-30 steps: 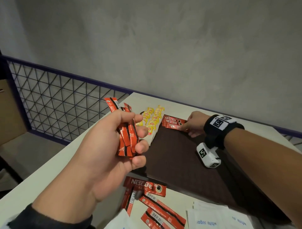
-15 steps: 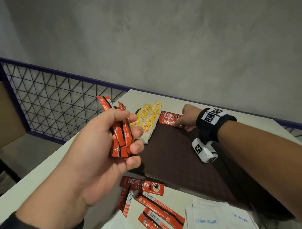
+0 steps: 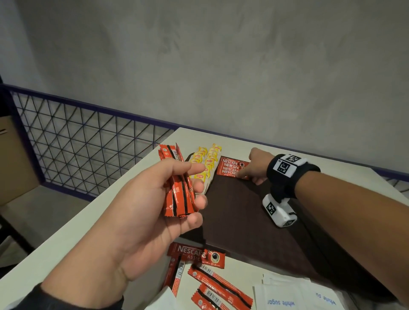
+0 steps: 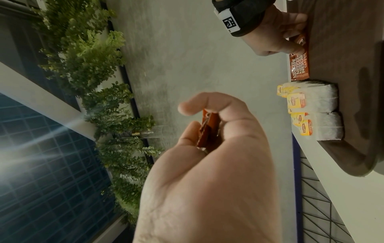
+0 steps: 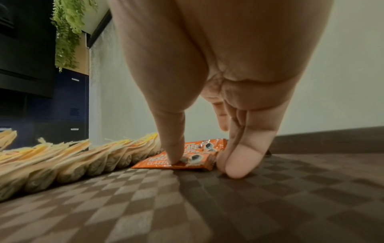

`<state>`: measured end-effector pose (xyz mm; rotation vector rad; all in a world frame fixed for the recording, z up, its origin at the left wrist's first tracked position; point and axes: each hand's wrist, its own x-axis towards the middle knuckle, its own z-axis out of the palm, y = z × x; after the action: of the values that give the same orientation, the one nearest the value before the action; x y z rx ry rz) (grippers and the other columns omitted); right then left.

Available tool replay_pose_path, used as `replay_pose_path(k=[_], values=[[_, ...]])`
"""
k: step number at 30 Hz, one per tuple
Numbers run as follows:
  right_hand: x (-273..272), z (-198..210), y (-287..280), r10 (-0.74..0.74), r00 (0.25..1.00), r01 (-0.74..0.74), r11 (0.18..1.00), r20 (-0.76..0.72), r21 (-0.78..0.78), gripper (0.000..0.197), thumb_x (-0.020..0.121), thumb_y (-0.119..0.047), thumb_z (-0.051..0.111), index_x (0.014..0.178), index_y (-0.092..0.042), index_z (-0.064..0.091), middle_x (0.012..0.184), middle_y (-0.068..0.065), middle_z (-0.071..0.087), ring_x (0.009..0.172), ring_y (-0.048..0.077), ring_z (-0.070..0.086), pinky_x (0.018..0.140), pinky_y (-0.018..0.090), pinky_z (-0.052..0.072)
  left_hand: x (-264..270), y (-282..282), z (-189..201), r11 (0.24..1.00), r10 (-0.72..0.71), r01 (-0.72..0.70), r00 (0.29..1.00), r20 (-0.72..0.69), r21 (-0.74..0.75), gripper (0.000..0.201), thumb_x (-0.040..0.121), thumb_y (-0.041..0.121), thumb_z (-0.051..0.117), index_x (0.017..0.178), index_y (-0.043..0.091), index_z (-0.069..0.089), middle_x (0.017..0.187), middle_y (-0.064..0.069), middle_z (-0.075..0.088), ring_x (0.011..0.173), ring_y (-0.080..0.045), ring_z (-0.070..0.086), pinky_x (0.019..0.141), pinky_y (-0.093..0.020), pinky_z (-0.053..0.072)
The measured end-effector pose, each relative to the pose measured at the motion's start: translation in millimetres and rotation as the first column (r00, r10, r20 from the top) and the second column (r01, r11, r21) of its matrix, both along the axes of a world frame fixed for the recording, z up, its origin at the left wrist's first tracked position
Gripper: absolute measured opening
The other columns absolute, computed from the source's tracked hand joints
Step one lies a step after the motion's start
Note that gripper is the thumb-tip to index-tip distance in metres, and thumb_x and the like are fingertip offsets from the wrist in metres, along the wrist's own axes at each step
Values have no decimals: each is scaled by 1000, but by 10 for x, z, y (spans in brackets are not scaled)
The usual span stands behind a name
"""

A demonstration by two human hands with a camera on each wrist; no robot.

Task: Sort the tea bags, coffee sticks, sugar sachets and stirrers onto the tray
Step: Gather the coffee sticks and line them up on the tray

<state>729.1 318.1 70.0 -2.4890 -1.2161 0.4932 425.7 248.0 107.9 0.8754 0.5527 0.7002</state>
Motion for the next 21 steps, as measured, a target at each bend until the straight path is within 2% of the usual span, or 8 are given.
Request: replay_pose_path(k=[2,4,8,12,15,16,18,21], values=[[4,-4,13,2,1000,-2,1000,9,-5,73,78,-28,88,128,-6,41,101,18,69,83,30,74,75,48,64,1,3,-28,998,26,-20,995,97,-67,40,74,20,66,107,0,71,73,-11,57,53,-18,51,35,-22,38],[0,-1,31,3,1000,-2,1000,17,-12,71,79,-28,87,127,-6,41,100,18,70,82,29,74,74,47,64,-38,-28,-96,999,22,-16,992,124,-49,45,68,20,67,108,2,71,71,-10,55,51,-17,50,35,-22,36],[-14,1,45,0,1000,1,999,29,-34,66,80,-31,86,123,-6,42,99,18,70,79,29,74,72,46,64,23,33,-93,999,48,-47,996,80,-20,62,54,21,72,113,1,70,69,-10,58,49,-18,54,35,-24,40],[-34,156,-15,-10,1000,10,1000,6,9,56,84,-36,82,113,1,52,90,17,72,72,28,75,69,45,65,5,22,-134,998,57,-56,995,86,-16,38,84,6,58,121,6,66,73,-12,67,55,-21,66,39,-27,50],[-187,505,-211,23,973,24,980,-230,197,45,89,-35,77,111,-2,56,86,14,65,66,25,68,63,39,64,-17,-55,-78,1000,13,-13,998,58,-1,30,99,1,41,124,7,58,90,-19,79,75,-30,79,49,-34,62],[-306,644,-318,63,924,46,961,-378,273,43,90,-34,76,113,-5,55,86,15,61,63,24,65,58,35,62,-31,-90,-44,1000,-11,11,998,66,-7,31,100,-2,37,124,7,55,95,-23,79,81,-34,79,53,-36,64],[-606,900,-596,209,739,88,913,-640,399,33,92,-30,71,113,-8,57,80,13,58,56,20,60,51,28,55,-52,-139,-8,1000,-16,17,996,85,-7,32,99,-6,33,120,6,53,99,-25,78,86,-39,79,60,-40,65],[-1021,1136,-1087,406,546,64,852,-733,520,29,89,-30,68,108,-9,63,71,7,60,53,15,56,44,23,49,-35,-187,31,999,9,-12,997,74,29,32,101,-5,33,119,9,56,105,-20,79,93,-37,78,69,-45,65]])
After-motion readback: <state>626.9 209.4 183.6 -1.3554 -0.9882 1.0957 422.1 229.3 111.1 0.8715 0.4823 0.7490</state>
